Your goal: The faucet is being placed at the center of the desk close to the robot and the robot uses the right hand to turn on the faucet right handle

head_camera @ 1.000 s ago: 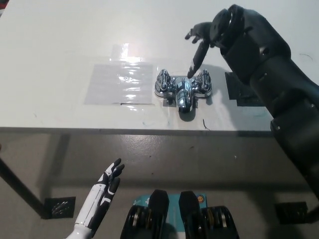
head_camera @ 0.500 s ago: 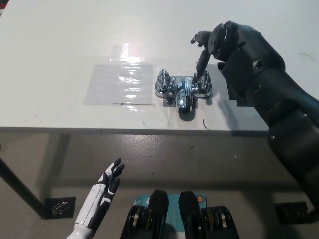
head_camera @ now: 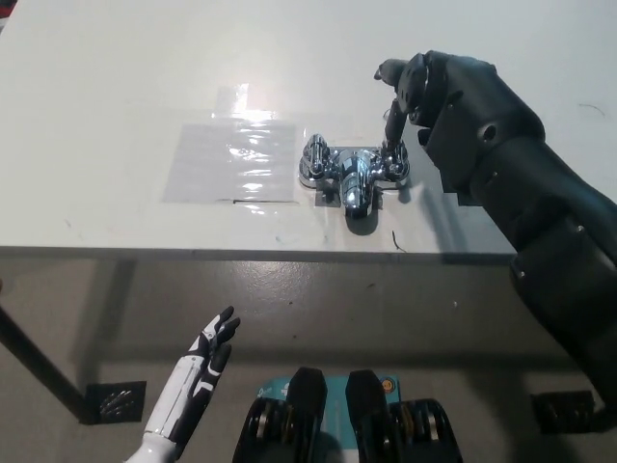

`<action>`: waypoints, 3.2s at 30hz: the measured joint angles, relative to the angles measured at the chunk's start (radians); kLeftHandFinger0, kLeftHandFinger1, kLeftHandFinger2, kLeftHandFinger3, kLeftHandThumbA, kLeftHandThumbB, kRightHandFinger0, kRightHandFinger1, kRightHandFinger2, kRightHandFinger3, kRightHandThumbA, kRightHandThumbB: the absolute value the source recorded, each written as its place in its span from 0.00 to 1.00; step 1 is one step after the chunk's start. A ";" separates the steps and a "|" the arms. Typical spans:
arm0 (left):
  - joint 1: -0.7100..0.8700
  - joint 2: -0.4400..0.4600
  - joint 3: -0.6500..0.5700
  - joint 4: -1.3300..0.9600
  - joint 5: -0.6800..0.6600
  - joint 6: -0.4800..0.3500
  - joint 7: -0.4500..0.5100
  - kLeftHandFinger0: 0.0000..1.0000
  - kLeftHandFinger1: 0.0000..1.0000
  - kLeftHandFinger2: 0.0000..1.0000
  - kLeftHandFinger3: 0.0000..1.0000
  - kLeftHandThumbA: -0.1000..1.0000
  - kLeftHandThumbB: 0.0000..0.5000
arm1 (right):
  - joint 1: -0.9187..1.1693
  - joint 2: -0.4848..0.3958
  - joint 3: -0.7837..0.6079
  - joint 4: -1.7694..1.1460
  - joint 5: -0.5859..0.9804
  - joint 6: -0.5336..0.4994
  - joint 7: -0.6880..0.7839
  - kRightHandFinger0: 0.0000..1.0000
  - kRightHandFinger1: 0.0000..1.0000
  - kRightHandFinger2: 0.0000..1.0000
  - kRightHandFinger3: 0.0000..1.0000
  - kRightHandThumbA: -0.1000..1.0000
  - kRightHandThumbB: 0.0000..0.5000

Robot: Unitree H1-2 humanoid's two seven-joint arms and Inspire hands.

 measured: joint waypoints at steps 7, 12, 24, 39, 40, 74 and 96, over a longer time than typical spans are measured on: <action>-0.007 0.000 0.000 0.000 0.001 0.000 0.000 1.00 1.00 1.00 1.00 1.00 0.35 | 0.001 0.007 -0.012 0.000 0.001 0.005 -0.001 1.00 1.00 1.00 1.00 1.00 0.40; -0.010 0.000 0.002 0.000 0.002 0.000 0.000 1.00 1.00 1.00 1.00 1.00 0.37 | 0.002 0.022 -0.012 0.007 0.000 0.005 -0.003 1.00 1.00 1.00 1.00 1.00 0.42; -0.012 0.003 0.004 -0.007 0.004 0.013 0.000 1.00 1.00 1.00 1.00 1.00 0.34 | 0.009 0.040 0.007 0.034 -0.013 0.006 -0.011 1.00 1.00 1.00 1.00 1.00 0.44; -0.024 0.005 0.007 -0.006 0.004 0.011 0.000 1.00 1.00 1.00 1.00 1.00 0.32 | 0.020 0.013 0.042 0.046 -0.040 0.016 -0.026 1.00 1.00 1.00 1.00 1.00 0.43; -0.024 0.005 0.007 -0.006 0.004 0.011 0.000 1.00 1.00 1.00 1.00 1.00 0.30 | 0.023 0.009 0.044 0.046 -0.042 0.017 -0.026 1.00 1.00 1.00 1.00 1.00 0.43; -0.028 0.006 0.012 -0.007 0.003 0.012 0.000 1.00 1.00 1.00 1.00 1.00 0.32 | 0.023 -0.044 0.105 0.076 -0.060 0.007 0.043 1.00 1.00 1.00 1.00 0.76 0.55; -0.030 0.005 0.013 -0.003 -0.003 0.010 0.000 1.00 1.00 1.00 1.00 1.00 0.27 | 0.036 -0.073 0.118 0.071 -0.088 0.010 -0.048 1.00 1.00 1.00 1.00 0.53 0.68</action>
